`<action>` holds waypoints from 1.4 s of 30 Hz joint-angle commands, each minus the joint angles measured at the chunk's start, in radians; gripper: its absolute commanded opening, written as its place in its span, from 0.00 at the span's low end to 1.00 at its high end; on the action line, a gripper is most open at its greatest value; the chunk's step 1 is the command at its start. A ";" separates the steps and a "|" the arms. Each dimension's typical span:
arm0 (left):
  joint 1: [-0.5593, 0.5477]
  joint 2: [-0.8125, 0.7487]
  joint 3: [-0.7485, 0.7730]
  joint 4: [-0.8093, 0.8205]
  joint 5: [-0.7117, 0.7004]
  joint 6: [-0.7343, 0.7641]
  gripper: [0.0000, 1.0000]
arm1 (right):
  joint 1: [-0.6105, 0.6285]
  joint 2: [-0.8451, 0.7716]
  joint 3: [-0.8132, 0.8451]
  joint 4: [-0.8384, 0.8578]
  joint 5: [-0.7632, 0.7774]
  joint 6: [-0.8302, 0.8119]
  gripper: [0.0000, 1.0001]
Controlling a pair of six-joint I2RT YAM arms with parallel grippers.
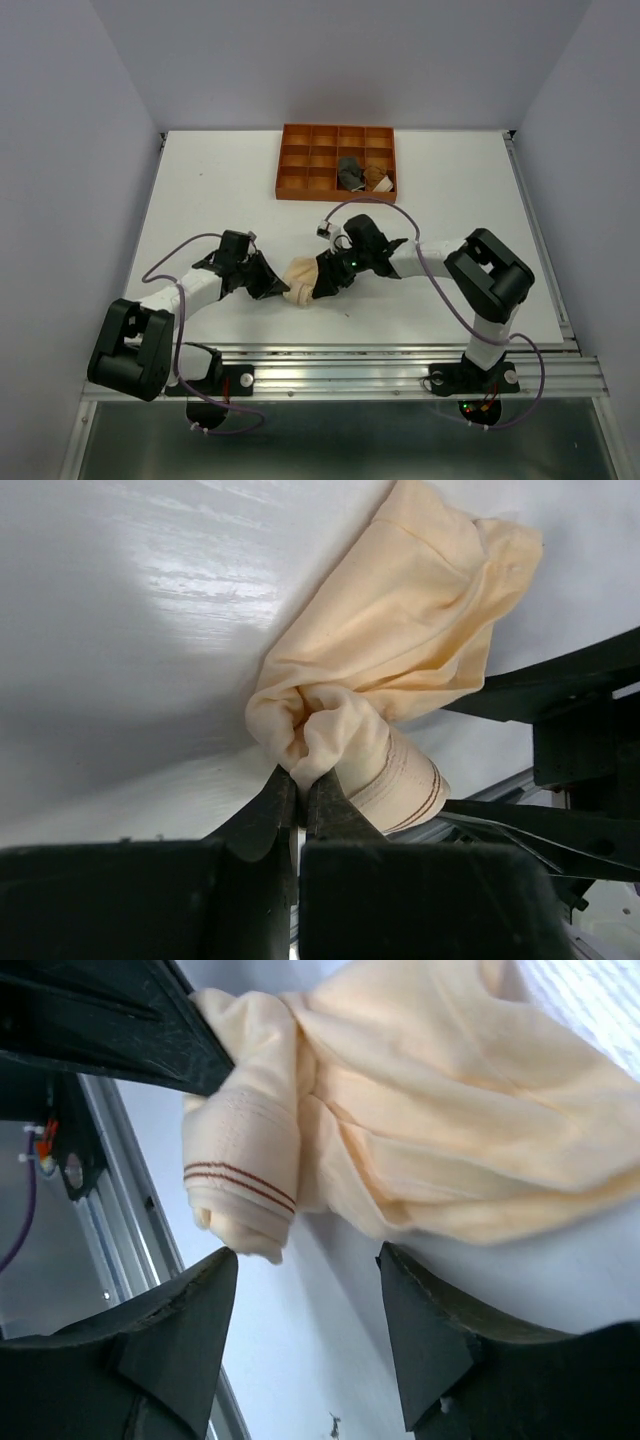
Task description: Roll the underwear
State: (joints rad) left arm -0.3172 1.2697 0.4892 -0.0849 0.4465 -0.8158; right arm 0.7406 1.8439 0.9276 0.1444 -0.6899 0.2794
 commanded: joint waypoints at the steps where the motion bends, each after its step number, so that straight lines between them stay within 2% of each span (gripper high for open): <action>1: -0.008 -0.020 0.041 -0.139 -0.071 0.029 0.00 | -0.007 -0.083 -0.007 -0.112 0.136 -0.089 0.66; 6: -0.022 -0.018 0.077 -0.208 -0.080 0.033 0.00 | 0.063 -0.204 -0.010 -0.132 0.242 -0.190 0.66; 10: -0.034 -0.021 0.127 -0.283 -0.101 0.037 0.00 | 0.208 -0.250 0.020 -0.141 0.418 -0.266 0.67; 14: -0.042 -0.012 0.146 -0.335 -0.112 0.037 0.00 | 0.284 -0.264 0.043 -0.141 0.494 -0.351 0.67; 20: -0.045 -0.003 0.155 -0.375 -0.121 0.021 0.00 | 0.414 -0.197 0.096 -0.141 0.630 -0.411 0.67; 33: -0.045 0.028 0.164 -0.386 -0.111 0.003 0.00 | 0.546 -0.063 0.191 -0.224 0.915 -0.476 0.68; 42: -0.045 0.019 0.147 -0.372 -0.078 -0.026 0.00 | 0.577 0.018 0.198 -0.253 0.943 -0.470 0.67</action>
State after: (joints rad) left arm -0.3580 1.2934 0.6243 -0.4328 0.3470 -0.8299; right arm 1.2976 1.8118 1.1046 -0.0792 0.2298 -0.1917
